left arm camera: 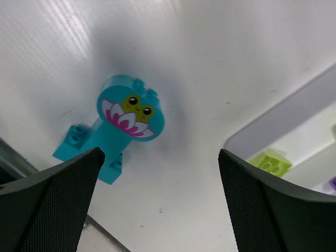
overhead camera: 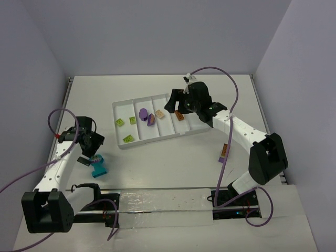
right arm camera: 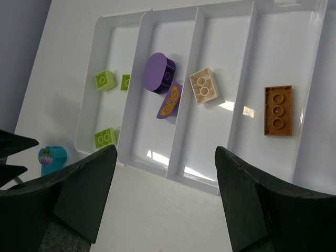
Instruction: Sort the legos into containers by color
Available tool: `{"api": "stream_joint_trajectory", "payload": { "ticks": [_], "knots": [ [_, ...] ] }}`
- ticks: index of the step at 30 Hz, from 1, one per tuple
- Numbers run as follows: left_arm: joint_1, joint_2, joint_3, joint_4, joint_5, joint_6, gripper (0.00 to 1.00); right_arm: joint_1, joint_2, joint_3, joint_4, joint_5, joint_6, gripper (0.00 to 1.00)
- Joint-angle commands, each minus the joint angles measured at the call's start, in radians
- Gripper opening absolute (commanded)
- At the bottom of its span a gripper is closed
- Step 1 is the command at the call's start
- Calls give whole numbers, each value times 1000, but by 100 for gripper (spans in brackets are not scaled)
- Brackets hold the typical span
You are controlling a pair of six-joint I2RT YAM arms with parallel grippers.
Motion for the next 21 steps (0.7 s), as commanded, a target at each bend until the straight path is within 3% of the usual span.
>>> {"api": "stream_joint_trajectory", "payload": {
  "ticks": [1, 11, 15, 21],
  "knots": [
    [3, 64, -17, -13, -21, -45, 99, 12, -44, 30, 17, 13, -8, 83],
    [3, 179, -100, 167, 41, 5, 99, 12, -46, 26, 14, 18, -10, 83],
    [3, 199, -71, 244, 96, 59, 94, 12, -40, 36, 11, 16, -7, 83],
    [3, 233, 15, 236, 64, 99, 91, 13, -38, 34, 11, 19, -7, 83]
  ]
}}
